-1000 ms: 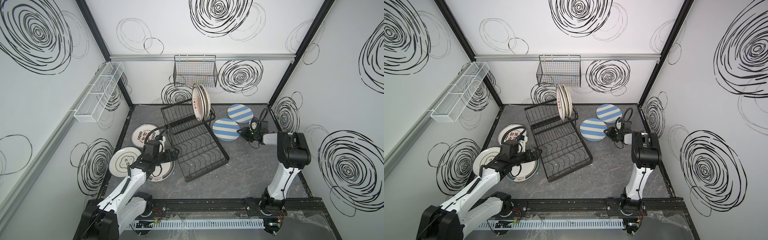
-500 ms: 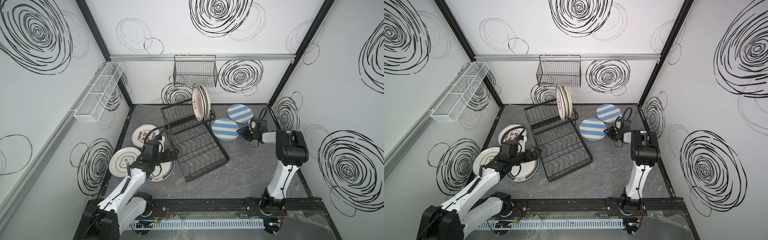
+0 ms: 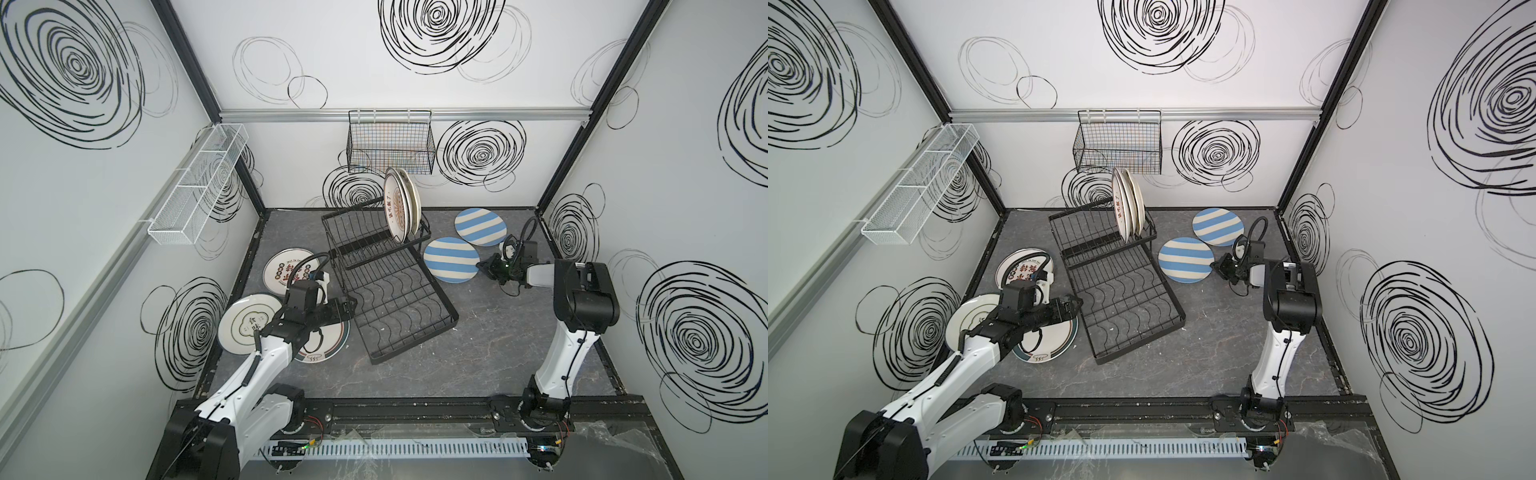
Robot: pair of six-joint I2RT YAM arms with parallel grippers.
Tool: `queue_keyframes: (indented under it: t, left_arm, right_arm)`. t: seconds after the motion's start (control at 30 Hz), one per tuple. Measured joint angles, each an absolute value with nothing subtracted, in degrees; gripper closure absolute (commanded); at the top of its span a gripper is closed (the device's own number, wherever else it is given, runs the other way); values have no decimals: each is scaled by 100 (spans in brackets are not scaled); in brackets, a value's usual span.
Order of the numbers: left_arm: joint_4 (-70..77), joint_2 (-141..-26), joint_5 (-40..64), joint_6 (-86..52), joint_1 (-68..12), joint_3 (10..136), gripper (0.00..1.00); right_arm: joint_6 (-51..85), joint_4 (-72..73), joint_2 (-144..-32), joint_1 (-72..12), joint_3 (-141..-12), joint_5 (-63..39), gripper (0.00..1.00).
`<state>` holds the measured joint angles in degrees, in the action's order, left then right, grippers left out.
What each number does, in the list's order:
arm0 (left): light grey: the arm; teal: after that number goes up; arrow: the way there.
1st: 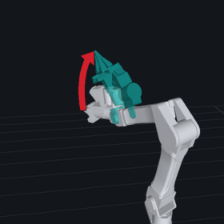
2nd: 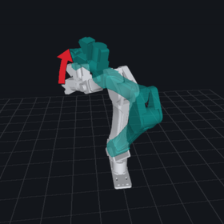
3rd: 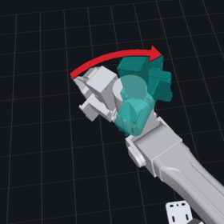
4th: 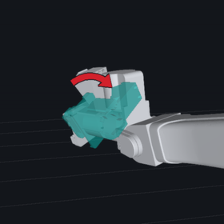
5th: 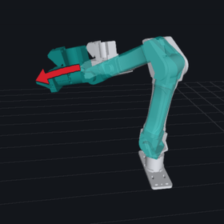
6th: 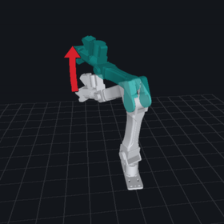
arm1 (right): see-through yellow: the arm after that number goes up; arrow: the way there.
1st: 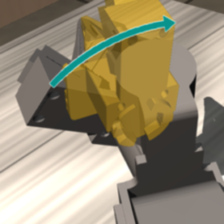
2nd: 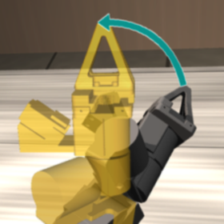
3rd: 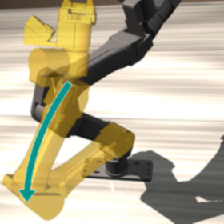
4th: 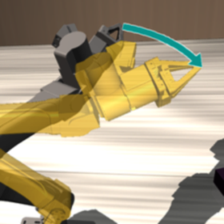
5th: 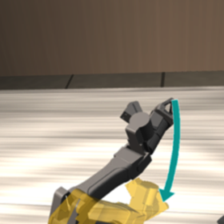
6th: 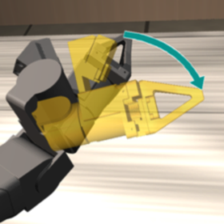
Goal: Load plates into a dish rack
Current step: Pick up the plate from the top-center of the table, then place the plate on the dish rack.
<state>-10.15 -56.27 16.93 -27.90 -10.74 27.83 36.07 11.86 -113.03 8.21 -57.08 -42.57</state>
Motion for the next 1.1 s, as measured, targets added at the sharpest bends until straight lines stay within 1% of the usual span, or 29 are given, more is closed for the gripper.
queue_keyframes:
  t: [0.3, 0.5, 0.73, 0.93, 1.1]
  left_arm:
    - [-1009, -5627, 1824, -2790, -1074, 2783, 4]
    - [-1000, -5634, 1927, -2786, -1096, 2783, 4]
    - [-1020, -5690, 1927, -2700, -1315, 2836, 4]
    - [-1020, -5734, 1929, -2644, -1492, 2886, 4]
    - [-1039, -5734, 1944, -2593, -1575, 2980, 4]
  right_arm:
    - [3564, 760, -10326, 930, -5417, -4132, 100]
    - [3461, 384, -9581, 993, -5365, -3876, 100]
    - [3343, -104, -8490, 998, -5367, -3498, 100]
    - [3068, -773, -7575, 869, -5649, -2985, 100]
    - [2875, -1253, -6831, 438, -6101, -2281, 100]
